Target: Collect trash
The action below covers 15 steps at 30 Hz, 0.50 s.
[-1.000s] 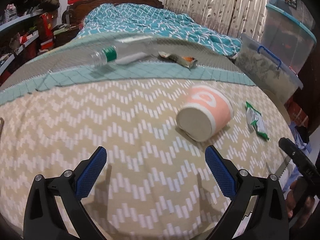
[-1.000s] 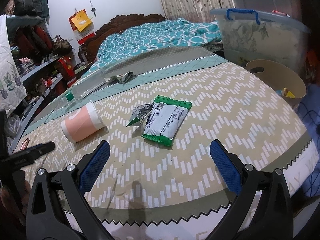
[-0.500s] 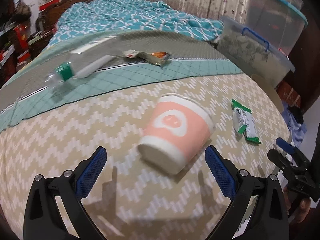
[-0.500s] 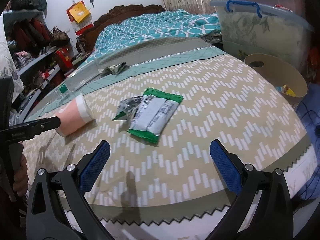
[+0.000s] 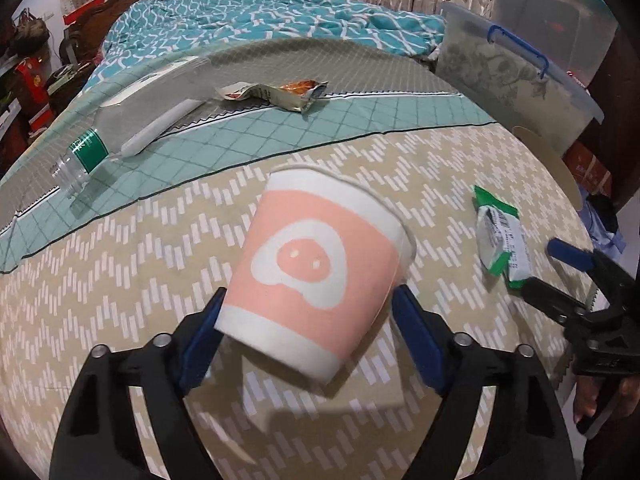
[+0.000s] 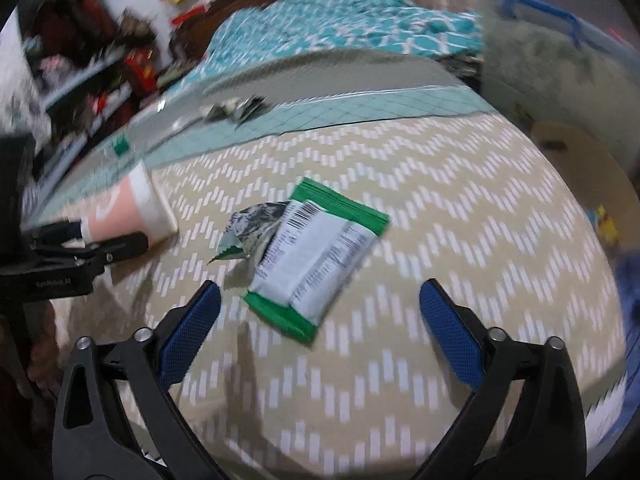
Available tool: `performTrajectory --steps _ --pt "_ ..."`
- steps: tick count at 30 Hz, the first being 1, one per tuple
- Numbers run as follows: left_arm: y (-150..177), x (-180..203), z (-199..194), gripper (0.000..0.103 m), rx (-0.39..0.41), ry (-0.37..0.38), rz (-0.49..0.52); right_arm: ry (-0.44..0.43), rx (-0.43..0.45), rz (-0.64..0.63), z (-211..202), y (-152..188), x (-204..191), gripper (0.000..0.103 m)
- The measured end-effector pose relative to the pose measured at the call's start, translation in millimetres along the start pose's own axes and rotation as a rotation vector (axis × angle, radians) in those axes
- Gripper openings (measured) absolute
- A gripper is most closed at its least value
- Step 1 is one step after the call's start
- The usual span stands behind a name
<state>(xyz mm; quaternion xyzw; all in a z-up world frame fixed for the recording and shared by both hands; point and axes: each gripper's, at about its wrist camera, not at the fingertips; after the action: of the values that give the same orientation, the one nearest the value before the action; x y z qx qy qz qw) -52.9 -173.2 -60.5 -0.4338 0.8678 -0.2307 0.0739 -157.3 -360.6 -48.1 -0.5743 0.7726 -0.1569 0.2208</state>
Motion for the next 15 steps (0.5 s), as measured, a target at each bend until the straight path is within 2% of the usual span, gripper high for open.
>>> performTrajectory --steps 1,2,3,5,9,12,15 --pt "-2.5 0.9 1.0 0.066 -0.003 0.002 0.000 0.024 0.002 -0.029 1.9 -4.0 -1.5 0.074" --pt "-4.6 1.8 1.3 0.064 -0.005 0.005 -0.001 0.037 0.005 -0.043 1.8 -6.4 -1.0 0.050" --pt "-8.3 3.7 1.9 0.063 -0.008 0.013 -0.002 0.009 -0.002 -0.043 1.8 -9.8 3.3 0.032" --pt "-16.0 10.7 3.6 0.062 -0.011 0.034 0.004 -0.023 0.016 -0.006 -1.3 -12.6 19.3 0.026" --pt "-39.1 42.1 12.8 0.062 -0.010 0.080 0.056 -0.037 0.066 0.114 -10.3 -9.6 64.3 0.024" --pt "-61.2 74.9 25.0 0.062 -0.029 0.148 0.087 -0.034 0.114 0.224 -22.8 -4.3 107.8 0.024" --pt "-86.1 124.0 35.5 0.062 -0.027 0.190 0.169 -0.005 0.155 0.337 -35.5 1.2 158.4 0.024"
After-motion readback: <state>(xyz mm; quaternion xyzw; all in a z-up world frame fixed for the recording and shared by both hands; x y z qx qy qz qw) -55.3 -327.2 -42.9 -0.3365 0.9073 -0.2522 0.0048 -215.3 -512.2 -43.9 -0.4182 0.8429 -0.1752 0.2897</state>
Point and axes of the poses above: each gripper's, at about its wrist camera, not at the fingertips, and z roughly the way its jaws point, x to its right, y to its underside, and after that the axes turned 5 degrees about -x, right-handed
